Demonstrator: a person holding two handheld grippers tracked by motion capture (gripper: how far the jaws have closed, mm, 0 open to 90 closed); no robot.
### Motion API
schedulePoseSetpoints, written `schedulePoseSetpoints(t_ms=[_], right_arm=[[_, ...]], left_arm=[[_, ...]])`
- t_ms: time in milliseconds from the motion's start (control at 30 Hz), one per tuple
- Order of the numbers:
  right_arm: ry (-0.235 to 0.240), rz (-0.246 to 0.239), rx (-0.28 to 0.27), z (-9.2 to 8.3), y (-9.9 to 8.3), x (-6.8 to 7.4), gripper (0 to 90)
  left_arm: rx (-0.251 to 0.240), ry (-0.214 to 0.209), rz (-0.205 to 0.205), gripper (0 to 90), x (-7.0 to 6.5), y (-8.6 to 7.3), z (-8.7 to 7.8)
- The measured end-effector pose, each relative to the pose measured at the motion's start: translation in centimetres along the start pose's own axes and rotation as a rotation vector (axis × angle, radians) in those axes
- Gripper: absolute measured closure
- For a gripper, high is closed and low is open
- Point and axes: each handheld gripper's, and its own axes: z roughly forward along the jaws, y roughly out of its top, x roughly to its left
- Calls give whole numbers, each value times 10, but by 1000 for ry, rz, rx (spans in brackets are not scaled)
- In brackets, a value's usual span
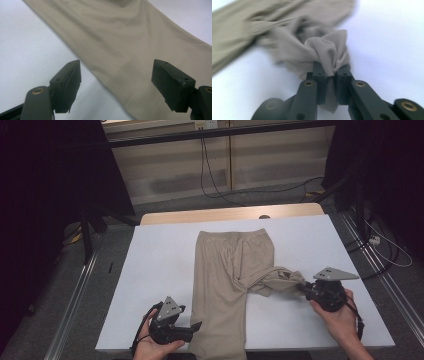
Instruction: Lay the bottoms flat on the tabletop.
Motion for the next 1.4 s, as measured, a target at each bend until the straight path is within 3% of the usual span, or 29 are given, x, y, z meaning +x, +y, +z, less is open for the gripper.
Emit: schedulePoseSetpoints(t_ms=[67, 100, 167, 267, 333, 400, 467, 533, 600, 667, 767, 900, 933, 1000, 1033, 1100, 1233, 1400], right_arm=[[-62, 21, 8, 1, 3, -7, 641], [-66, 29, 3, 0, 4, -7, 596], [-63, 23, -23, -3, 8, -2, 511], [-31, 0, -82, -12, 15, 11, 466], [-58, -16, -115, -14, 19, 21, 343], [8, -24, -118, -10, 20, 30, 378], [65, -59, -97, -1, 20, 41, 439], [179, -84, -55, 13, 22, 52, 594], [207, -121, -4, 29, 25, 62, 600], [230, -140, 49, 47, 28, 69, 542], [175, -182, 121, 70, 29, 78, 416], [127, -221, 129, 89, 31, 79, 276], [123, -229, 131, 92, 31, 79, 288], [63, -259, 111, 93, 30, 81, 489], [55, -252, 107, 90, 30, 80, 606], [120, -193, 94, 81, 31, 73, 757], [167, -185, 81, 59, 22, 65, 806], [209, -180, 81, 37, 12, 65, 796]], left_arm=[[-1, -1, 0, 242, 0, 0, 0], [3, 0, 0, 242, 0, 0, 0], [1, 0, -5, 242, 1, 0, 0], [-2, -9, -10, 241, 1, 0, 0], [-4, -3, -1, 241, 0, 0, 0], [2, -5, -3, 239, 0, 0, 0], [3, -8, 0, 238, 0, 0, 1], [7, -8, 0, 237, 0, 1, 2], [7, -9, 2, 237, 0, 1, 2], [8, -9, 5, 236, -1, 1, 2], [8, -9, 6, 235, -1, 1, 2], [7, -9, 7, 235, 0, 1, 2], [8, -8, 9, 236, -1, 1, 2], [8, -12, 9, 235, -1, 1, 2], [7, -11, 10, 235, -1, 1, 2], [6, -11, 10, 235, -1, 0, 1], [4, -11, 1, 235, 0, 0, 1], [9, -10, 9, 234, -1, 1, 2]])
